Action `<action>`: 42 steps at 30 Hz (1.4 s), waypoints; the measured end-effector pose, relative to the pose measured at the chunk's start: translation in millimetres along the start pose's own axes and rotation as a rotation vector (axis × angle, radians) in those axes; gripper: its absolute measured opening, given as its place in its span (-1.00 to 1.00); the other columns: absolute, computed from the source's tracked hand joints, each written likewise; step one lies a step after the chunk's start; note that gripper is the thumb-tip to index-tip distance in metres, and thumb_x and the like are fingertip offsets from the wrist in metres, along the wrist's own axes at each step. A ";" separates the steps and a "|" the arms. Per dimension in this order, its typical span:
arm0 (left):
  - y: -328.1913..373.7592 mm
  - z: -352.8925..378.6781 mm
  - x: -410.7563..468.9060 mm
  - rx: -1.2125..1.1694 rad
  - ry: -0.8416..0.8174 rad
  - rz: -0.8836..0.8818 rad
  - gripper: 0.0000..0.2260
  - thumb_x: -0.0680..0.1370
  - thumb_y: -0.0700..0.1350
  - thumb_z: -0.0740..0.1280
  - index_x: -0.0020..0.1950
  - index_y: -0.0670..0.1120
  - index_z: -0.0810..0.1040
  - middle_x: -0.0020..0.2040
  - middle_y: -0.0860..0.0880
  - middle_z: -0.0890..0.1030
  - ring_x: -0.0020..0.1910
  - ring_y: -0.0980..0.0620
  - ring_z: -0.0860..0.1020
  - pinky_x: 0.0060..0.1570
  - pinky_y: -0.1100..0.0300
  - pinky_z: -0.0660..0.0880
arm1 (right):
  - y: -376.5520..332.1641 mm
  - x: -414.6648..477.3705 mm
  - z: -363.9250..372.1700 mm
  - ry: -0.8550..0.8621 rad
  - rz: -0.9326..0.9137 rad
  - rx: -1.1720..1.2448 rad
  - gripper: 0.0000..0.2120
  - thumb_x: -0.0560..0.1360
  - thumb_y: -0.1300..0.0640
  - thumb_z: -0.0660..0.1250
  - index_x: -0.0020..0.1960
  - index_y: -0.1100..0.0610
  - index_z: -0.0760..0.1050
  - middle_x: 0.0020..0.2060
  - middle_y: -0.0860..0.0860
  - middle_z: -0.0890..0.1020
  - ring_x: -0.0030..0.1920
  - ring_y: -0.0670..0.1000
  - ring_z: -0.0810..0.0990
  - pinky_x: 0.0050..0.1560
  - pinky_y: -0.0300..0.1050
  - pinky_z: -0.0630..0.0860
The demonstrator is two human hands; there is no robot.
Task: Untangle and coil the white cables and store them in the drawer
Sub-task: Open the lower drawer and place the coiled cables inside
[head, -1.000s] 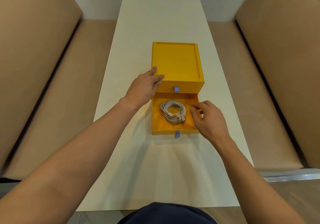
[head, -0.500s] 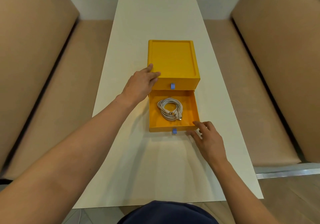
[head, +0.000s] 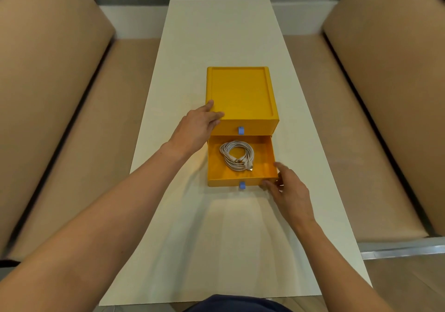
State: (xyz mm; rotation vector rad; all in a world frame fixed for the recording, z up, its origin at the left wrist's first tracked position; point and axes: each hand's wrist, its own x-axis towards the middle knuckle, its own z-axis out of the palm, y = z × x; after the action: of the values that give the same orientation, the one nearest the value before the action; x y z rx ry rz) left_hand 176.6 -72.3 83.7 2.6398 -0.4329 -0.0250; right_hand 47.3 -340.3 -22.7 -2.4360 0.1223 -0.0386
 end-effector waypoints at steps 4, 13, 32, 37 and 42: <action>-0.8 -1.5 0.8 -0.002 -0.003 0.002 -0.69 0.72 -0.06 0.24 0.44 -0.03 0.56 0.60 -0.16 0.31 0.47 -0.20 0.45 0.39 -0.11 0.44 | -0.7 18.0 -2.3 -0.081 0.057 0.068 -0.38 0.55 -0.18 0.41 0.55 -0.07 0.32 0.04 -0.10 0.57 -0.02 0.00 0.61 -0.01 -0.12 0.53; -1.7 -2.0 1.3 -0.033 0.001 0.004 -0.70 0.71 -0.07 0.26 0.42 -0.03 0.58 0.59 -0.15 0.32 0.47 -0.20 0.46 0.39 -0.09 0.45 | -19.9 73.7 -0.5 -0.033 0.114 0.166 -0.38 0.55 -0.11 0.46 0.52 0.03 0.35 0.08 -0.07 0.58 -0.04 -0.01 0.61 0.06 -0.04 0.58; -3.9 0.1 3.0 -0.067 0.001 -0.010 -0.70 0.70 -0.08 0.27 0.44 -0.02 0.56 0.62 -0.12 0.29 0.49 -0.17 0.43 0.41 -0.04 0.42 | -34.1 128.4 -16.5 -0.164 0.102 0.006 -0.41 0.51 -0.18 0.47 0.41 0.06 0.43 0.25 0.10 0.65 0.10 0.17 0.65 0.08 0.09 0.57; -13.6 22.8 -13.6 -0.336 0.082 -0.141 -0.29 0.59 -0.09 0.46 0.64 0.16 0.18 0.65 -0.02 0.09 0.55 -0.12 0.32 0.40 -0.07 0.46 | -44.2 105.3 -32.2 -0.149 0.010 0.151 -0.06 0.45 -0.13 0.55 0.63 -0.13 0.05 0.42 -0.12 0.47 0.28 0.01 0.53 0.25 0.08 0.54; -8.0 42.0 -33.2 -0.443 0.149 -0.199 -0.26 0.59 -0.06 0.46 0.66 0.08 0.11 0.56 0.01 0.25 0.51 -0.02 0.34 0.42 -0.10 0.45 | -44.3 89.8 -38.9 -0.125 -0.016 0.100 -0.08 0.50 -0.21 0.45 0.65 -0.16 -0.05 0.53 -0.08 0.37 0.35 0.04 0.54 0.29 0.18 0.57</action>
State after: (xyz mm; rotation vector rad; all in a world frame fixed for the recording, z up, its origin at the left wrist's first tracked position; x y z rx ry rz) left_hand 143.7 -73.9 40.8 2.2173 -0.0963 0.0115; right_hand 137.7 -340.6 35.2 -2.3329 0.0440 0.0981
